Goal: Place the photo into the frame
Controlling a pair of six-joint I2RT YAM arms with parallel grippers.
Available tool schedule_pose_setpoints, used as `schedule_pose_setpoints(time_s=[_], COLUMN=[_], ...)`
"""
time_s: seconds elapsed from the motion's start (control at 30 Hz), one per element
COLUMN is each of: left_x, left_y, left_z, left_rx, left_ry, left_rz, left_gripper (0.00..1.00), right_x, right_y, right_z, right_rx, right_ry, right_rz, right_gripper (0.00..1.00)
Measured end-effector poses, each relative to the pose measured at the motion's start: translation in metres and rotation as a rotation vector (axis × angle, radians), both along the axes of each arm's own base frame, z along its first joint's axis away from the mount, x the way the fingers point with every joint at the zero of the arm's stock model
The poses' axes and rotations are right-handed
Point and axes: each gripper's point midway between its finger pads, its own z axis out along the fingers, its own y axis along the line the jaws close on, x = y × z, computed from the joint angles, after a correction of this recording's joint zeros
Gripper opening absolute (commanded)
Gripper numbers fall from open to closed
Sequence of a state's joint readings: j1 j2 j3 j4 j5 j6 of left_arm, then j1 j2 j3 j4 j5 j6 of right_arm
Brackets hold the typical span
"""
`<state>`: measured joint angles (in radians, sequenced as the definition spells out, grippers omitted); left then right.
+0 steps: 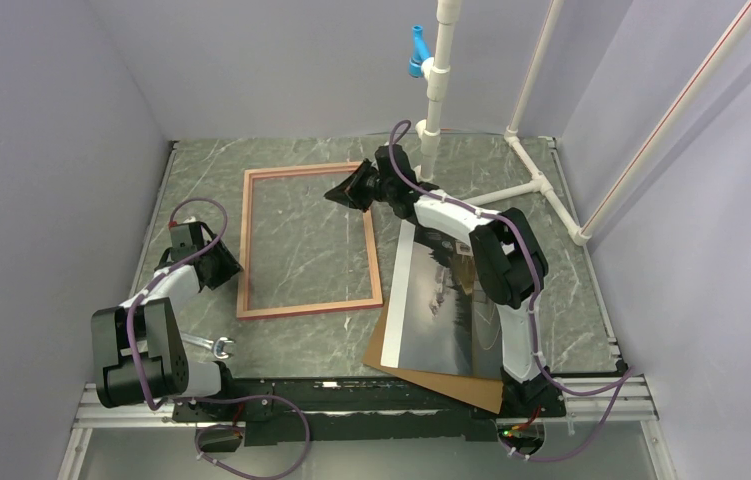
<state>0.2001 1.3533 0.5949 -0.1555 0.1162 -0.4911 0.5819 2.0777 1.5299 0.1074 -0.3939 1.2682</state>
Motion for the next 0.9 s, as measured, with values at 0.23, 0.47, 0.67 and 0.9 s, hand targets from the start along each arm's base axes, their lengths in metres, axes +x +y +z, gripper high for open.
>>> schedule_pose_setpoints(time_s=[0.23,0.47,0.67,0.9], left_x=[0.001,0.001,0.001,0.002], left_y=[0.0,0.0,0.0,0.0], left_z=[0.0,0.0,0.0,0.0], left_rx=[-0.001,-0.002,-0.002,-0.003], left_ry=[-0.001,-0.002,-0.002,-0.002], left_rz=[-0.001,-0.002,-0.002,-0.002], left_gripper=[0.44,0.44,0.44,0.43], right_x=[0.0,-0.001,-0.002,-0.003], right_y=[0.0,-0.004,-0.007,-0.006], right_z=[-0.001,-0.008,-0.01,-0.01], right_rx=[0.003,-0.007,-0.017,-0.021], right_ry=[-0.002,0.006,0.006,0.0], right_rz=[0.003,-0.008,-0.017,-0.01], right_gripper=[0.0,0.0,0.0,0.0])
